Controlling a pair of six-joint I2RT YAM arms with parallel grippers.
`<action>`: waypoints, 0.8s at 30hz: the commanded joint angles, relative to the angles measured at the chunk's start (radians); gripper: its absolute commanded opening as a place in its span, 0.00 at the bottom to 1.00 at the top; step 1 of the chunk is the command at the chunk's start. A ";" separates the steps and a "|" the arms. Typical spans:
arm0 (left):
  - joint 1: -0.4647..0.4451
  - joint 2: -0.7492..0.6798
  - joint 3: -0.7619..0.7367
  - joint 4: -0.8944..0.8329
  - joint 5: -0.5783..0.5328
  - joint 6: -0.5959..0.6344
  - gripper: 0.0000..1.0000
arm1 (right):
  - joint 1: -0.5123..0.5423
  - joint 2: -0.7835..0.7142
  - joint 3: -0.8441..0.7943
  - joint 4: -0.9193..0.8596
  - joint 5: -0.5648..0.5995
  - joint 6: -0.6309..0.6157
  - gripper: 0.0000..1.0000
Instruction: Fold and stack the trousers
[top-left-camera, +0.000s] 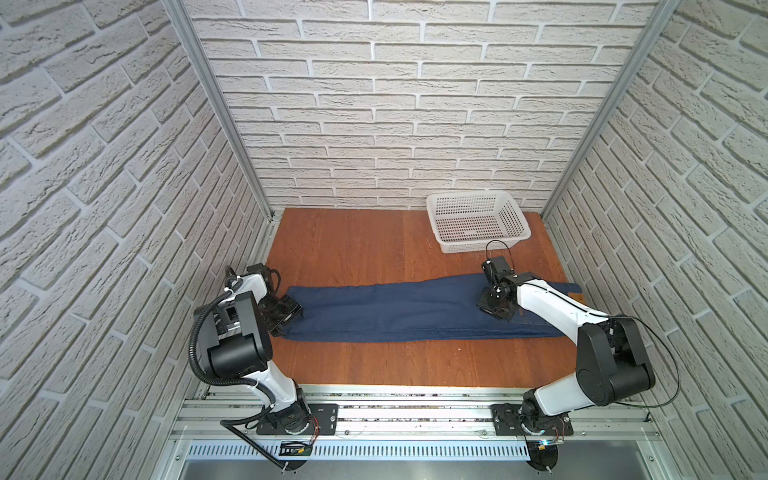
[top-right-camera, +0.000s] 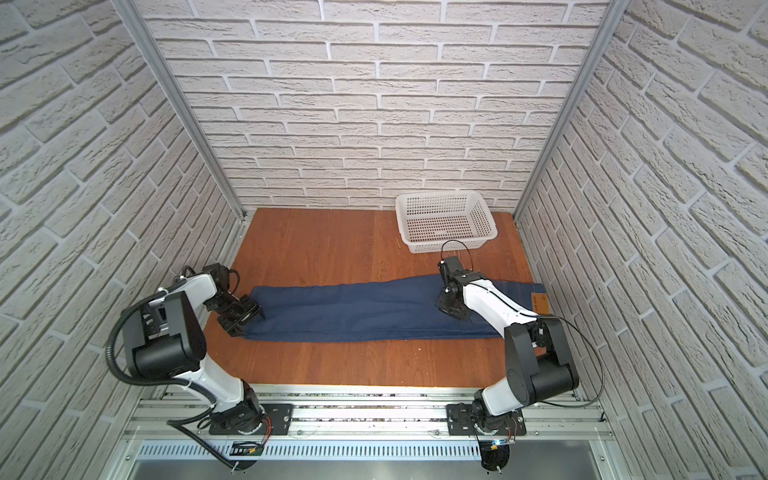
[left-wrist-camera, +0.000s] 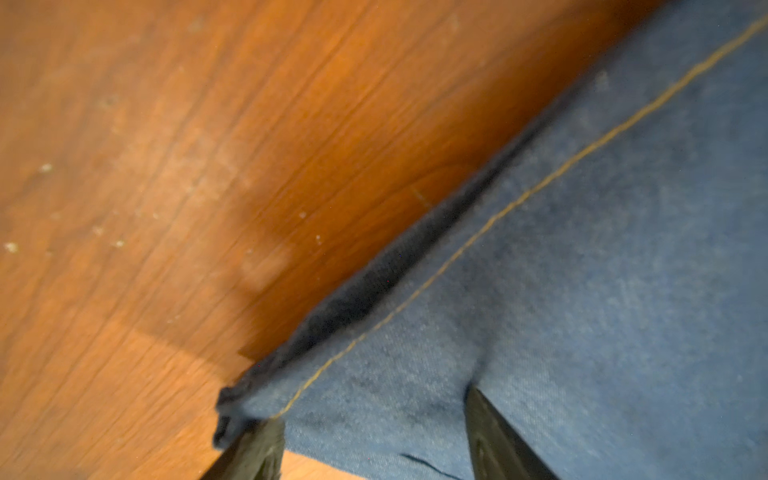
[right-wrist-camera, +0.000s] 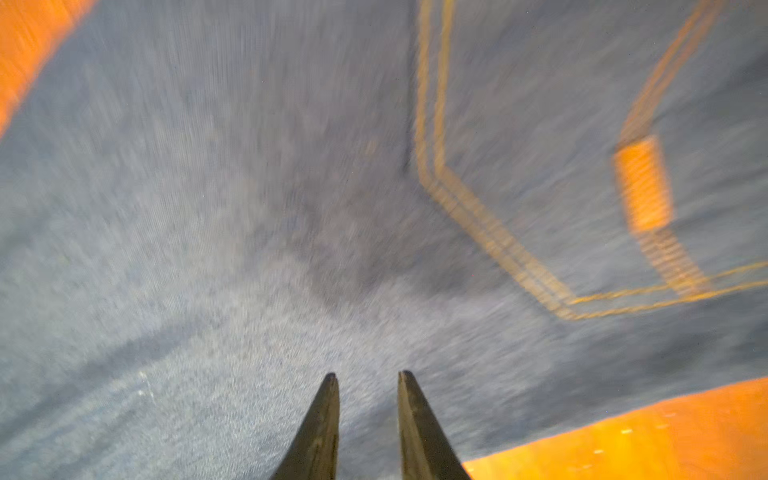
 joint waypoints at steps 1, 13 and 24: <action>-0.014 0.056 0.006 0.107 -0.025 0.018 0.71 | -0.008 -0.007 0.029 -0.022 -0.003 -0.052 0.26; 0.018 -0.030 0.260 -0.085 -0.029 0.290 0.81 | 0.083 0.033 -0.011 0.085 -0.117 -0.063 0.25; 0.046 0.068 0.235 0.038 0.065 0.435 0.68 | 0.185 0.037 -0.021 0.123 -0.142 -0.071 0.24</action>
